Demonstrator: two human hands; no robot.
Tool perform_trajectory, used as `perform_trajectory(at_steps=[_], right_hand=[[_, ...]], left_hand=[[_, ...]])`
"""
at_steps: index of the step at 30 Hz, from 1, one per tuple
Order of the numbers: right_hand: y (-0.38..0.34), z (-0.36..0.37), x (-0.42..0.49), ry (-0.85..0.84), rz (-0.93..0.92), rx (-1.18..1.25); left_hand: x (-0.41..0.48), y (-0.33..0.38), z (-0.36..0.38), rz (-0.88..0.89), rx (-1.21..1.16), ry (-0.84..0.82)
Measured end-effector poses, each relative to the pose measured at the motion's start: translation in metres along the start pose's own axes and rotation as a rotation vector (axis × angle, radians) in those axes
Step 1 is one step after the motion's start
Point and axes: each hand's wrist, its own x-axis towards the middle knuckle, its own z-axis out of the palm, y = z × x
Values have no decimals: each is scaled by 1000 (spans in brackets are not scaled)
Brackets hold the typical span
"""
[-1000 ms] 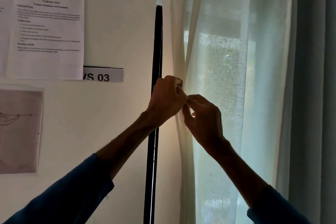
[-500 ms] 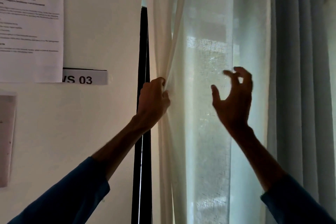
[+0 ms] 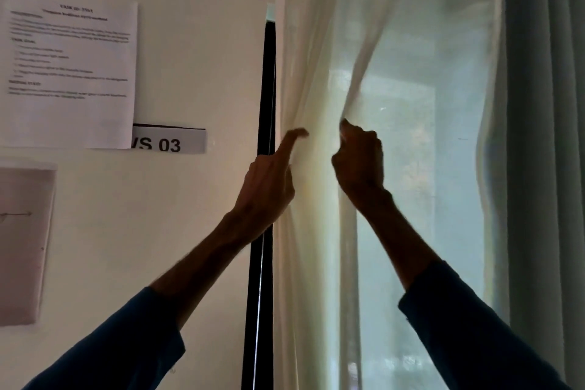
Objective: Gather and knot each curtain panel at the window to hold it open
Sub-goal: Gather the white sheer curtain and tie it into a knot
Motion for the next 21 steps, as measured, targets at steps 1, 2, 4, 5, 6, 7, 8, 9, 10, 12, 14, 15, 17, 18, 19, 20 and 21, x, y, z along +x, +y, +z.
perform_trajectory(at_steps=[1,2,4,5,6,7,8,9,10,12,14,15,17,18,19,20,21], right_hand=[[-15,2,3,-14,-25,34],[-31,4,6,-30,-51,57],[-59,3,9,-50,-120,95],[-70,4,9,-62,-164,101],[-78,4,7,-65,-201,100],[-81,4,4,-54,-227,101],[-80,4,2,-38,-232,105],[-76,3,0,-30,-225,120],[-69,2,-4,-25,-206,130],[-53,2,-14,-24,-155,111],[-38,2,-30,0,-89,105],[-32,1,-38,17,-50,117],[-21,-4,-51,74,1,150],[-17,-7,-56,106,7,168],[-14,-10,-60,127,10,178],[-12,-12,-65,137,-8,175],[-10,-13,-70,141,-17,164]], left_hand=[[1,-4,-4,-3,7,-7],[3,-9,-7,-12,17,-2],[6,-16,-13,-25,46,15],[8,-18,-17,-37,60,23],[9,-20,-22,-55,73,27],[11,-21,-25,-76,87,22],[11,-22,-28,-88,92,20],[11,-23,-29,-97,89,16],[10,-24,-29,-104,81,9],[7,-22,-27,-112,66,-3],[7,-17,-24,-101,26,1],[7,-12,-23,-89,-2,5],[7,-4,-21,-62,-48,5],[8,0,-19,-53,-73,-4],[8,4,-17,-45,-94,-19],[9,6,-15,-37,-107,-34],[9,9,-13,-31,-113,-48]])
